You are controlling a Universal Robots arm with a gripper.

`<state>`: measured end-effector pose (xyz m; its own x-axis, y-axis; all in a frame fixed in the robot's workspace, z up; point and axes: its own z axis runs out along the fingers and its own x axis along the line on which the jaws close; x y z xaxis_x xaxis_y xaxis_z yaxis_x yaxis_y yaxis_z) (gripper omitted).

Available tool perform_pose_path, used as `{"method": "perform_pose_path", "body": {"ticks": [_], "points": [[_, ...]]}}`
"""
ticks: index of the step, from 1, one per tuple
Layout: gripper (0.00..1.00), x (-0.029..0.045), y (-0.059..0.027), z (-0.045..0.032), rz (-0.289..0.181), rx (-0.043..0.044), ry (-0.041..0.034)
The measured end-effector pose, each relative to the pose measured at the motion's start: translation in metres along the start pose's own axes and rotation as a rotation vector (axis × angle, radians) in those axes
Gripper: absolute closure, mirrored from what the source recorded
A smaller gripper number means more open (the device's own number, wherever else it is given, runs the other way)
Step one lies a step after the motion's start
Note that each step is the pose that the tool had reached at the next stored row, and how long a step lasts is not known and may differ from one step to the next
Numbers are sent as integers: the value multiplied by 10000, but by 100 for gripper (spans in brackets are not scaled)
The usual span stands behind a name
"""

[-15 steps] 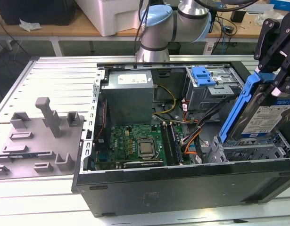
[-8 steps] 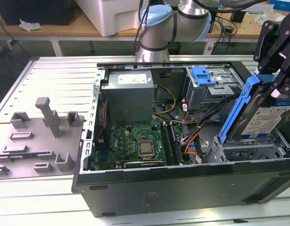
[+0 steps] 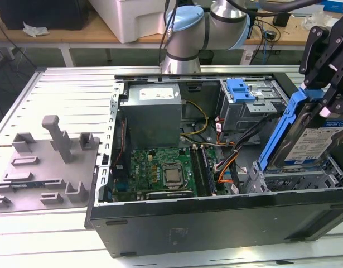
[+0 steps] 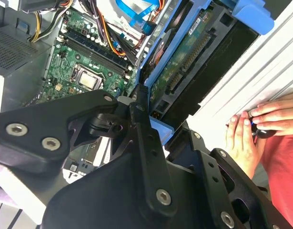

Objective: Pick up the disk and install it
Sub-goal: 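Insert the disk into the insertion slot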

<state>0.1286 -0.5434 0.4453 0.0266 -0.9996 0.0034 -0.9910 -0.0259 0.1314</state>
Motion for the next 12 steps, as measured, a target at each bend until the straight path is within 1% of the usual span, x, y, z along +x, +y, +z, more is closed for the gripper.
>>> {"method": "perform_pose_path", "body": {"ticks": [7, 12], "points": [[63, 0, -3, 20, 0, 0, -2], [63, 0, -5, 33, -2, 0, -17]]}}
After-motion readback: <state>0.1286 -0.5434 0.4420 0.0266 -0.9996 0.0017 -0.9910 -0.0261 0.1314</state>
